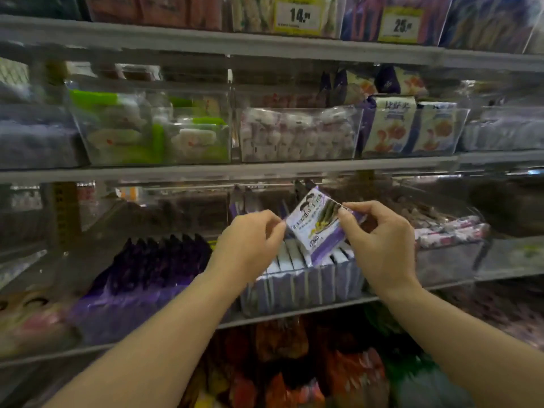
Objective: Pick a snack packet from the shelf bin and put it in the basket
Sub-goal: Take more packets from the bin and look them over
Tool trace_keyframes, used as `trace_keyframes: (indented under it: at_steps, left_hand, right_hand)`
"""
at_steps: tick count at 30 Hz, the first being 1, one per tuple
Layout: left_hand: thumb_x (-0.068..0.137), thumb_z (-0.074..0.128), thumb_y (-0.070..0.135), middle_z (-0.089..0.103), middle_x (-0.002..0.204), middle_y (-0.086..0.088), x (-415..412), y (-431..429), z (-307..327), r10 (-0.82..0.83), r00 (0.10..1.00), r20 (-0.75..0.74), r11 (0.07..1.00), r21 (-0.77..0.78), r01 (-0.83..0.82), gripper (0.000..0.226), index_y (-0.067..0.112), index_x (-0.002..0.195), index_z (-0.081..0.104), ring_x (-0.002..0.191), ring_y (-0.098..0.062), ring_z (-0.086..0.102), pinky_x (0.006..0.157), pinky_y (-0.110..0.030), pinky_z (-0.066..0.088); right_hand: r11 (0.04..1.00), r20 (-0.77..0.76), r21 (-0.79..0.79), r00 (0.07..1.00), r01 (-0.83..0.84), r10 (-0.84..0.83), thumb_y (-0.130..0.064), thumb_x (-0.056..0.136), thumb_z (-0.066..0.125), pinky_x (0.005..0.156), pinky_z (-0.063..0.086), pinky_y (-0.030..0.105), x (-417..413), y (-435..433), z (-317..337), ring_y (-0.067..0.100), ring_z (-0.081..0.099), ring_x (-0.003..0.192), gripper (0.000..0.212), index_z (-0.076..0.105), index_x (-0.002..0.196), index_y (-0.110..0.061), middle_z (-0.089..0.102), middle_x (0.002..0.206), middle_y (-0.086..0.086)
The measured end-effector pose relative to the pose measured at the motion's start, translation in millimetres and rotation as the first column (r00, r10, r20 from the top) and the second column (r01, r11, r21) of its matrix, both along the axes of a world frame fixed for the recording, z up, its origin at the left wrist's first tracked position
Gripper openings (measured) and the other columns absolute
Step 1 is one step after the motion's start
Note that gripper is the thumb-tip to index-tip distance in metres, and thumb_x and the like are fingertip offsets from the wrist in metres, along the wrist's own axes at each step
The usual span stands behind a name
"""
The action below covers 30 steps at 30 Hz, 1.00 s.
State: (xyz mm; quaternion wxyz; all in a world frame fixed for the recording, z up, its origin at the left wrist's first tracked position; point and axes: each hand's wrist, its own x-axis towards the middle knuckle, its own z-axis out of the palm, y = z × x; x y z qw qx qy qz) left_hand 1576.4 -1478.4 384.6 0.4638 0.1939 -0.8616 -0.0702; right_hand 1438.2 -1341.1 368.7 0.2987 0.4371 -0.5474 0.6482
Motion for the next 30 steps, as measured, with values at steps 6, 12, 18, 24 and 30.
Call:
trace_keyframes:
  at_steps: [6, 12, 18, 24, 30]
  left_hand:
    - [0.097, 0.052, 0.041, 0.065, 0.124, -0.004, 16, 45, -41, -0.271, 0.902, -0.337, 0.553, 0.712, 0.432, 0.046, 0.021, 0.138, 0.044, 0.078, -0.019, 0.072, 0.064, -0.032, 0.056]
    - [0.094, 0.062, 0.017, 0.072, 0.114, -0.001, 43, 64, -99, -0.35, 0.801, -0.486, 0.433, 0.675, 0.598, 0.028, 0.023, 0.12, 0.058, 0.106, -0.026, 0.068, 0.096, -0.053, 0.051]
    - [0.077, 0.077, 0.027, 0.073, 0.108, 0.002, 71, 74, -166, -0.498, 0.839, -0.218, 0.467, 0.748, 0.472, 0.045, 0.032, 0.117, 0.056, 0.103, -0.035, 0.067, 0.089, -0.056, 0.054]
    - [0.074, 0.076, 0.038, 0.073, 0.111, -0.001, 67, 79, -212, -0.453, 0.846, -0.282, 0.338, 0.823, 0.456, 0.047, 0.025, 0.116, 0.061, 0.1, -0.022, 0.07, 0.087, -0.047, 0.056]
    - [0.073, 0.066, 0.043, 0.076, 0.098, -0.005, 55, 82, -251, -0.217, 0.864, -0.455, 0.218, 0.84, 0.497, 0.034, 0.02, 0.098, 0.071, 0.091, -0.022, 0.073, 0.08, -0.037, 0.056]
  right_hand:
    - [0.959, 0.237, -0.118, 0.931, -0.257, 0.279, -0.023, 0.088, 0.067, 0.063, 0.054, 0.023, 46, 27, -58, 0.012, 0.063, 0.067, 0.012, 0.065, 0.081, -0.031, 0.065, 0.069, -0.011]
    - [0.878, 0.427, 0.095, 0.816, -0.469, 0.39, -0.034, 0.083, 0.066, 0.08, 0.055, 0.041, 70, 43, -114, 0.021, 0.066, 0.085, 0.013, 0.061, 0.087, -0.022, 0.067, 0.089, 0.006]
    - [0.658, 0.727, 0.03, 0.468, -0.752, 0.503, -0.04, 0.087, 0.062, 0.075, 0.059, 0.043, 76, 49, -146, 0.028, 0.072, 0.092, 0.029, 0.069, 0.105, -0.017, 0.075, 0.098, 0.009]
    - [0.671, 0.786, 0.02, 0.426, -0.741, 0.447, -0.038, 0.075, 0.065, 0.078, 0.059, 0.045, 81, 49, -191, 0.031, 0.072, 0.087, 0.031, 0.071, 0.094, -0.014, 0.075, 0.094, 0.013]
    - [0.647, 0.819, 0.073, 0.416, -0.759, 0.395, -0.027, 0.089, 0.061, 0.074, 0.06, 0.033, 83, 43, -230, 0.025, 0.073, 0.087, 0.018, 0.07, 0.1, -0.015, 0.076, 0.095, 0.009]
